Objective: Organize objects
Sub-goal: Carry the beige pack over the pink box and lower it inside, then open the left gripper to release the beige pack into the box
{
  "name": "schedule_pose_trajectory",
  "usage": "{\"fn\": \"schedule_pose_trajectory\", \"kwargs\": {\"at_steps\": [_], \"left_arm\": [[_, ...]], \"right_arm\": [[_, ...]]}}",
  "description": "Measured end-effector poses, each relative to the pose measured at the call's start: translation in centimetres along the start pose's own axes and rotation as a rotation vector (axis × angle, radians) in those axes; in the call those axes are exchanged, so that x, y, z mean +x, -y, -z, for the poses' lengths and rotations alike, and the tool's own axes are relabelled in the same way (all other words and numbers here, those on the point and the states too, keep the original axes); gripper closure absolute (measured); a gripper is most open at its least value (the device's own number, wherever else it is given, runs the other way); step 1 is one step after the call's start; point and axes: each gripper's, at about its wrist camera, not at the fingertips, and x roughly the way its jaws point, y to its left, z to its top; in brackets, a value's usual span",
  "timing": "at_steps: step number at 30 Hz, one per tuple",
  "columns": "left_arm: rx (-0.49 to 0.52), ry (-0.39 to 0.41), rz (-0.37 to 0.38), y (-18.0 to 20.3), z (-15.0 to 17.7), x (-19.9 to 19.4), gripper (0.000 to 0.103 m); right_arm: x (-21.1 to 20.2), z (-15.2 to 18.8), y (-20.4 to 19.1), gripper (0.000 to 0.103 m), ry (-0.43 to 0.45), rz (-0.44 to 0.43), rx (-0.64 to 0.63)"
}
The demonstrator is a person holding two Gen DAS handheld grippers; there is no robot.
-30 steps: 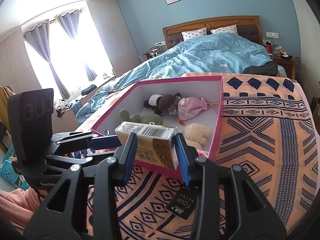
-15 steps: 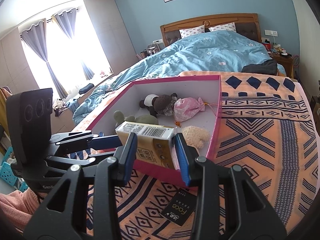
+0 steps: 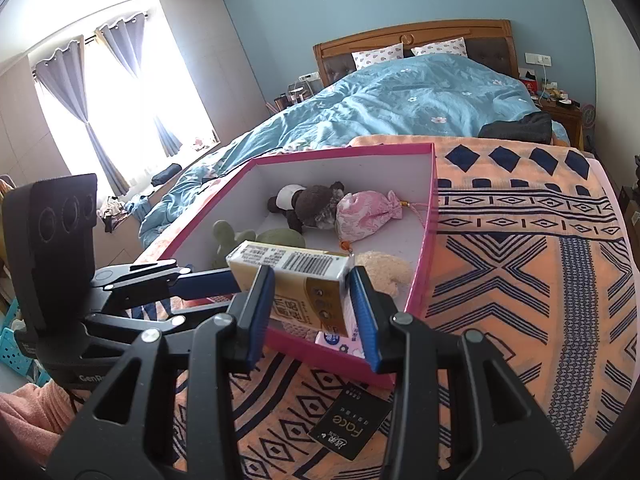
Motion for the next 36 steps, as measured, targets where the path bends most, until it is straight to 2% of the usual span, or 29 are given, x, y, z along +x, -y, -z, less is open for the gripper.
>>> {"fn": "schedule_pose_trajectory", "kwargs": {"at_steps": [22, 36], "left_arm": [[-0.032, -0.061, -0.005, -1.1, -0.4, 2.6, 0.068], [-0.059, -0.096, -0.01, -2.0, -0.6, 4.0, 0.068]], "right_arm": [[2.3, -0.3, 1.4, 0.061, -0.05, 0.032, 0.03], [3.9, -0.2, 1.3, 0.062, -0.081, 0.101, 0.001]]}}
